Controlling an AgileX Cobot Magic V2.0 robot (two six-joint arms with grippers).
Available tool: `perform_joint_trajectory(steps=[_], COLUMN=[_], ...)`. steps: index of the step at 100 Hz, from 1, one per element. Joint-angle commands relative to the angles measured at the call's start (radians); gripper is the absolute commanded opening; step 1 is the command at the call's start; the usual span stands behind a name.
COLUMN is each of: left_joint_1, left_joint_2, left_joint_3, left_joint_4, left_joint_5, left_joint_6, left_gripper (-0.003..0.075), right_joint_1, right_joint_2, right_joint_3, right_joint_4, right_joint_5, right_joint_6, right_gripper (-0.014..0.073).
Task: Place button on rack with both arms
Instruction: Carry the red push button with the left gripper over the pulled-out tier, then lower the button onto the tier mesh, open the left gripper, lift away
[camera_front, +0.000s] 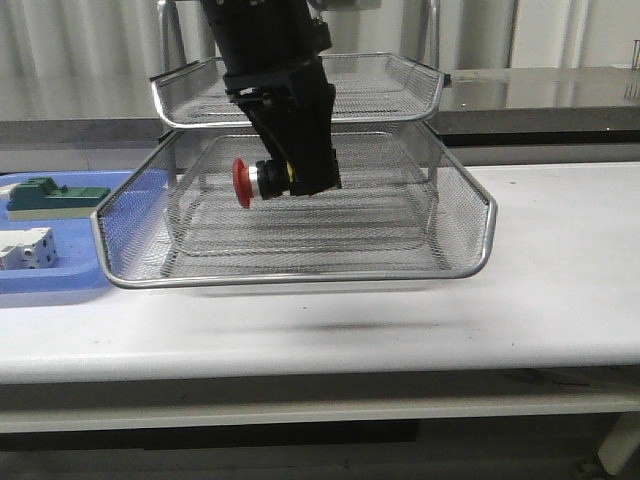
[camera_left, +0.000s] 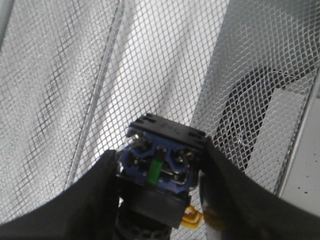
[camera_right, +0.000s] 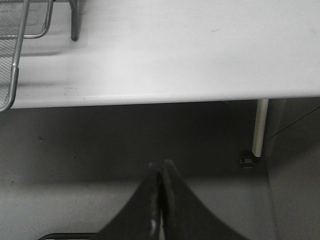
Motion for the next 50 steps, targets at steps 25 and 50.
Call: perform_joint_trajectory(steps=[25,50], left_joint_1=[-0.008,-0.008], left_joint_2=[-0.057,-0.057], left_joint_3=[-0.022,-0.022], left_joint_4=[-0.022,-0.022], left_joint_5=[-0.002,-0.002], left_joint_6=[0.001,0.001], left_gripper=[0.0447,0.0489], right_joint_1=[0.002,0.002], right_joint_2=[0.0,0.0], right_joint_3=[-0.033,-0.033], right_joint_4=[-0.021,-0.021], right_joint_5=[-0.049,-0.049], right_joint_6=[0.0,0.0], right_gripper=[-0.007,-0.007])
